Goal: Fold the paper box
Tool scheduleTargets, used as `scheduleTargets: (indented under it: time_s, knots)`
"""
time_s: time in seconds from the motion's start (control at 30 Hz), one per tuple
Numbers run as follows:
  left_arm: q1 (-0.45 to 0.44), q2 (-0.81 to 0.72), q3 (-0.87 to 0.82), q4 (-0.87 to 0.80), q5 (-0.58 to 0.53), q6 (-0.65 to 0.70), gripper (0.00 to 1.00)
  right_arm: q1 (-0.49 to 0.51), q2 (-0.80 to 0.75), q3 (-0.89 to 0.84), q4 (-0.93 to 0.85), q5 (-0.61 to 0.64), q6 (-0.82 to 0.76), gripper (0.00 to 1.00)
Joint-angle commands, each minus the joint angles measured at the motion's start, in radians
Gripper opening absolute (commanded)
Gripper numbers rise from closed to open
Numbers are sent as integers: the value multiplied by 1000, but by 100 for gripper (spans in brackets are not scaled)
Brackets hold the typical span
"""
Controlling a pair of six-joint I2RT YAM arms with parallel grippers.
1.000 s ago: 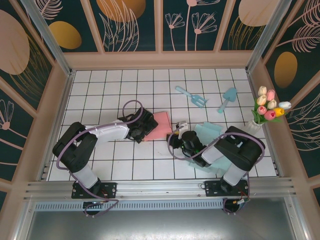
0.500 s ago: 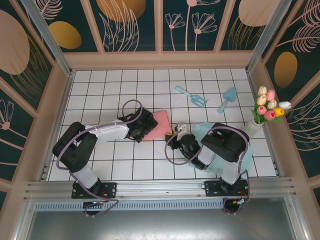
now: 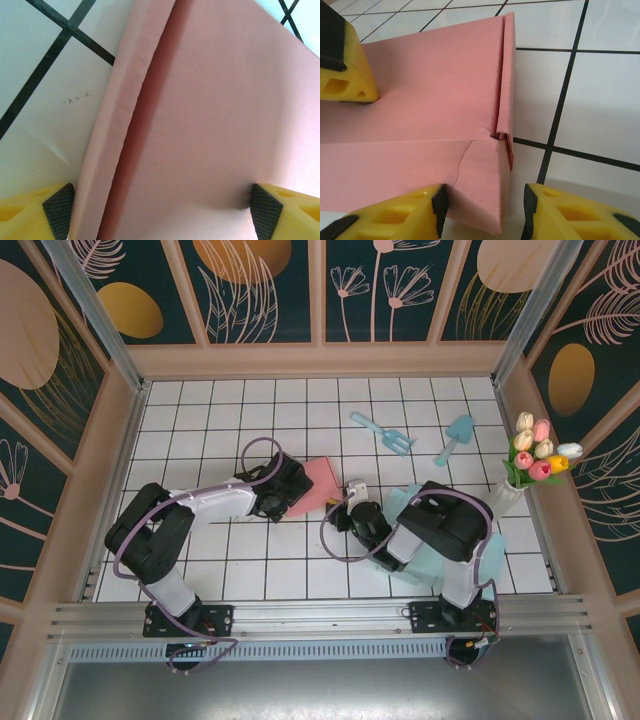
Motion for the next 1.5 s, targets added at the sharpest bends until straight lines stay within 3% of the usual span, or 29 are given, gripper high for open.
scheduleTargets:
  time_s: [0.0,0.33,0.47,0.83,1.23,1.47]
  knots:
    - [-6,57,-45,-137,11,19,89,7,-66,9,-152,-67,28,49]
    - [-6,76,-32,-145,0,14,89,2,-315,0,-411,-56,84,52]
    - [-6,83,-28,-143,3,15,89,0,-363,31,-502,-78,95,48]
    - [-5,74,-30,-145,3,14,89,-50,-239,82,-421,-189,103,40]
    - [-6,74,-30,-137,15,22,89,-54,-37,164,-263,-174,27,35]
    - [-6,64,-27,-148,9,23,89,-54,-85,125,-262,-170,47,38]
